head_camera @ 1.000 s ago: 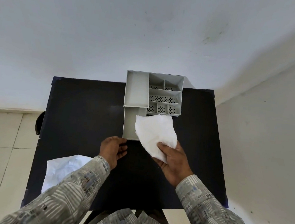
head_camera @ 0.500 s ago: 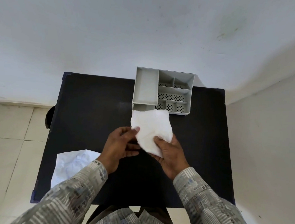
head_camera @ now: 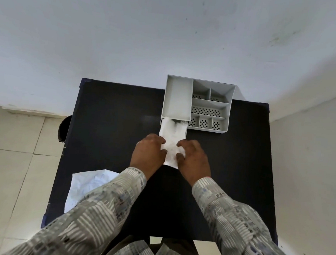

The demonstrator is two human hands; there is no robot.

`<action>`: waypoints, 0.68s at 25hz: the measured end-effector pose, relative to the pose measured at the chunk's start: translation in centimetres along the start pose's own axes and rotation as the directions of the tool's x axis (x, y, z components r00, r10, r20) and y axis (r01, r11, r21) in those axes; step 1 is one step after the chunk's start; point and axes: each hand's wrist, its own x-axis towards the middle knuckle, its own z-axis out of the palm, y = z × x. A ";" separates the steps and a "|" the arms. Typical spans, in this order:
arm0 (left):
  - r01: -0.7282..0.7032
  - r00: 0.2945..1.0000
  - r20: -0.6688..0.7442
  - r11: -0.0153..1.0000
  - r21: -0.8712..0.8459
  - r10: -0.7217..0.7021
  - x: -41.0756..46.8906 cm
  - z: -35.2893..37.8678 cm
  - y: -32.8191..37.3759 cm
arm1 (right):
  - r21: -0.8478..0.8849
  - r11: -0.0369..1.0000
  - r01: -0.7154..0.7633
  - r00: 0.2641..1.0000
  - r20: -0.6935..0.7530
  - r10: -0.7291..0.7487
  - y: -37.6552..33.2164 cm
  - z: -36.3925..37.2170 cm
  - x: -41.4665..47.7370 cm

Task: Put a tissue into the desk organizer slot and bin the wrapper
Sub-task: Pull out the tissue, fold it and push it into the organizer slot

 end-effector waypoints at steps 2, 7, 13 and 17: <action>-0.047 0.998 0.058 0.991 0.123 0.040 0.8 0.7 -0.2 | -0.130 0.991 -0.022 1.000 0.002 0.022 0.2 0.5 1.0; -0.107 0.992 0.102 0.944 0.311 0.079 2.9 1.1 -0.3 | -0.358 0.932 0.054 0.996 -0.040 -0.073 0.2 1.3 3.4; -0.113 0.985 0.165 0.902 0.416 0.047 4.8 1.5 -0.7 | -0.418 0.905 -0.080 0.995 0.017 0.096 0.3 1.9 4.8; -0.130 0.991 0.100 0.862 0.489 0.093 5.1 0.5 -0.3 | -0.403 0.912 -0.073 0.991 0.071 0.111 0.1 1.3 5.0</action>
